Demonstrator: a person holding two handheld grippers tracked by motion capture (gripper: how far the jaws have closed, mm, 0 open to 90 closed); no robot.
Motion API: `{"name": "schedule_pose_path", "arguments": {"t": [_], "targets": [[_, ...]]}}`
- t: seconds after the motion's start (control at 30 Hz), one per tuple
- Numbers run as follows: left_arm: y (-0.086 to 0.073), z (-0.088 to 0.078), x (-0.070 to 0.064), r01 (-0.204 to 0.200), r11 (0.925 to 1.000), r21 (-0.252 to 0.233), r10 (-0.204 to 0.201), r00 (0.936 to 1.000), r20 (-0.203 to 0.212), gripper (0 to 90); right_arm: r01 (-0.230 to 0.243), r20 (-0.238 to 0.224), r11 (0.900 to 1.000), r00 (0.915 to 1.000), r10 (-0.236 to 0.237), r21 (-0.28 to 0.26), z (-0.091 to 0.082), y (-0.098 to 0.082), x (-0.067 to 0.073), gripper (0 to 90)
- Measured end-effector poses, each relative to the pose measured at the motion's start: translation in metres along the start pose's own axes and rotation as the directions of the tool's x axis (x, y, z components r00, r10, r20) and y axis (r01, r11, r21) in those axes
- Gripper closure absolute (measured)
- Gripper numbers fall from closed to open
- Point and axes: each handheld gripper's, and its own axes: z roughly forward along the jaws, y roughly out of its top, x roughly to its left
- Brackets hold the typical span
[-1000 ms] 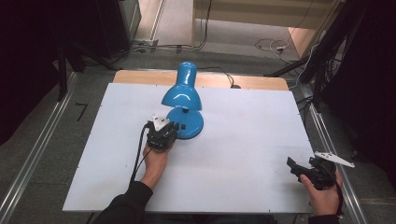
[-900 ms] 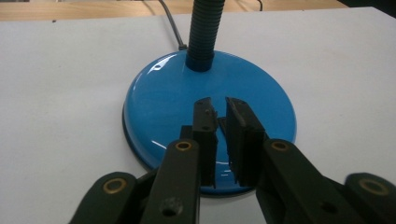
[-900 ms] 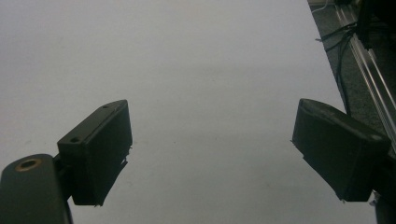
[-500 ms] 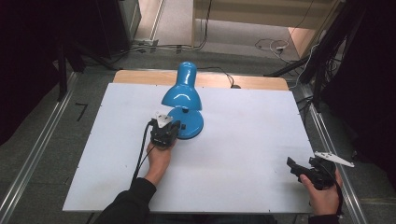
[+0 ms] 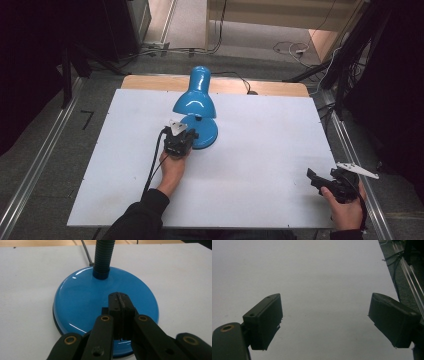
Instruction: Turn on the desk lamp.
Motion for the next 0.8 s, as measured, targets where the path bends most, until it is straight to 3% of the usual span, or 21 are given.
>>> {"name": "schedule_pose_path", "arguments": {"t": [0.8], "targets": [[-0.0015, 0.0068, -0.0028, -0.007, 0.9997, 0.024, 0.007, 0.9998, 0.019, 90.0, 0.0, -0.006, 1.0, 1.0, 0.0, 0.003, 0.0005, 0.0, -0.0001, 10.8]]}}
